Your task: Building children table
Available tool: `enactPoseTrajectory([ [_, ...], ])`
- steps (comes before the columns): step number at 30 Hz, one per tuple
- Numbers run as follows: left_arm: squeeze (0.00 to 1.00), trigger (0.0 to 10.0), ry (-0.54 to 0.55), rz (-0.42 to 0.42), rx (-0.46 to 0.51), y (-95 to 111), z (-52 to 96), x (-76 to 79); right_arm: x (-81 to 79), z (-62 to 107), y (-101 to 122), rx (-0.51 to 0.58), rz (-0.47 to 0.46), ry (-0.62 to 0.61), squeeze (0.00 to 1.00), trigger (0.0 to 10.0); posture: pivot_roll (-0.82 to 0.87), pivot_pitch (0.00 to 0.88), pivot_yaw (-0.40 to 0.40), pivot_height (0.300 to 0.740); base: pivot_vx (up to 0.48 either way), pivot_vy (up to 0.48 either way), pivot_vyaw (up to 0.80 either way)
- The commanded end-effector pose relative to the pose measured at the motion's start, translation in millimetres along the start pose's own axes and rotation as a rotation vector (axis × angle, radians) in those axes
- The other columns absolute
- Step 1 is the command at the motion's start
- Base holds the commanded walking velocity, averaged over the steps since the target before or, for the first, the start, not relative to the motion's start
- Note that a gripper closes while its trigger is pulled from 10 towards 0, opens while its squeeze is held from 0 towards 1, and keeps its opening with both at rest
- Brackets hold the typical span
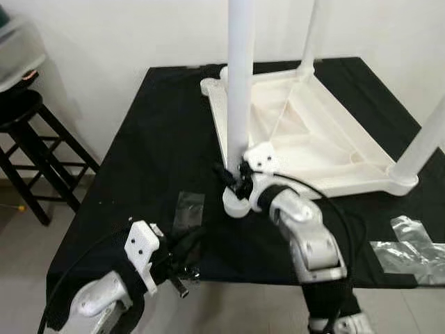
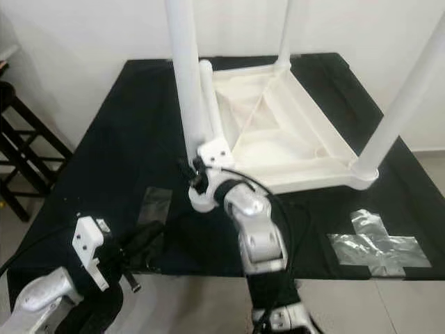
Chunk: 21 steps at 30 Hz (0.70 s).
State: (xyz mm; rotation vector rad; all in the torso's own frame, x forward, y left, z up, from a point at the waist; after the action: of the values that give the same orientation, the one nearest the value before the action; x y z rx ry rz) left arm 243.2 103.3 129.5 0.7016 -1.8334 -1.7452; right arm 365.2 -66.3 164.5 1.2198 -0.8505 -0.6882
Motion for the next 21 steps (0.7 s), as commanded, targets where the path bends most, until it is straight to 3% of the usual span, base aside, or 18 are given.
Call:
enactPoseTrajectory([
  [1,0.00,1.5,0.002,0.000,-0.010,-3.0,0.5,0.1,2.7,1.5,-16.8,-0.064,-0.045,-0.011,1.00,10.0,0.01,0.112,0.030,0.740,0.000,0.000,0.00],
  [2,0.00,1.5,-0.001,0.000,-0.011,-2.9,0.5,0.1,-1.9,-0.1,-2.2,-0.022,-0.059,0.032,1.00,10.0,0.02,0.112,0.041,0.740,0.000,0.000,0.00],
  [3,0.00,1.5,-0.001,0.000,-0.011,-2.9,0.5,0.1,-1.9,-0.1,-2.2,-0.022,-0.059,0.032,1.00,10.0,0.02,0.112,0.041,0.740,0.000,0.000,0.00],
  [5,0.00,1.5,-0.013,-0.001,-0.016,-2.7,0.2,0.6,-8.0,-4.7,26.9,0.082,-0.016,0.167,1.00,10.0,0.01,0.115,0.048,0.740,0.000,0.000,0.00],
  [6,0.00,1.5,-0.013,-0.001,-0.016,-2.7,0.2,0.6,-8.0,-4.7,26.9,0.082,-0.016,0.167,1.00,10.0,0.01,0.115,0.048,0.740,0.000,0.000,0.00],
  [7,0.00,1.2,-0.019,0.000,-0.017,-2.5,0.0,1.0,-7.4,-6.3,39.9,0.138,0.017,0.251,0.00,10.0,0.01,0.115,0.050,0.740,0.000,0.000,0.00],
  [9,0.00,1.1,-0.022,0.001,-0.017,-2.4,-0.2,1.2,-6.6,-6.3,47.4,0.173,0.043,0.316,0.00,10.0,0.01,0.115,0.050,0.740,0.000,0.000,0.00],
  [10,0.00,1.1,-0.021,-0.001,-0.016,-2.1,-0.5,1.4,-7.9,-2.1,54.8,0.213,0.107,0.481,0.00,10.0,0.02,0.116,0.047,0.740,0.000,0.000,0.00],
  [12,0.00,1.1,-0.018,-0.001,-0.014,-1.8,-0.6,1.2,-10.9,1.8,56.7,0.218,0.150,0.605,0.00,10.0,0.02,0.116,0.047,0.740,0.000,0.000,0.00],
  [21,0.00,1.1,-0.016,-0.002,-0.013,-1.6,-1.8,1.7,-10.0,-2.9,66.7,0.191,0.152,0.782,0.00,10.0,0.03,0.113,0.041,0.740,0.000,0.000,0.00],
])
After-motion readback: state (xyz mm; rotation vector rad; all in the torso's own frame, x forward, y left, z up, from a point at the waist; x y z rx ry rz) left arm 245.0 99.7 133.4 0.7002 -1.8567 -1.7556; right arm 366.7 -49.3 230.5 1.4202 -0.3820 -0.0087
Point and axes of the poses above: a point about 5 cm out from each wrist's last joint towards the gripper, its own z axis pointing back from the gripper into the wrist, its own y axis along the axis of the wrist's last joint, x = y × z, the point moved 5 cm from there along -z, pointing out of the wrist towards the gripper, and after that the axes turned 4 degrees about z, right-handed, at the moved point
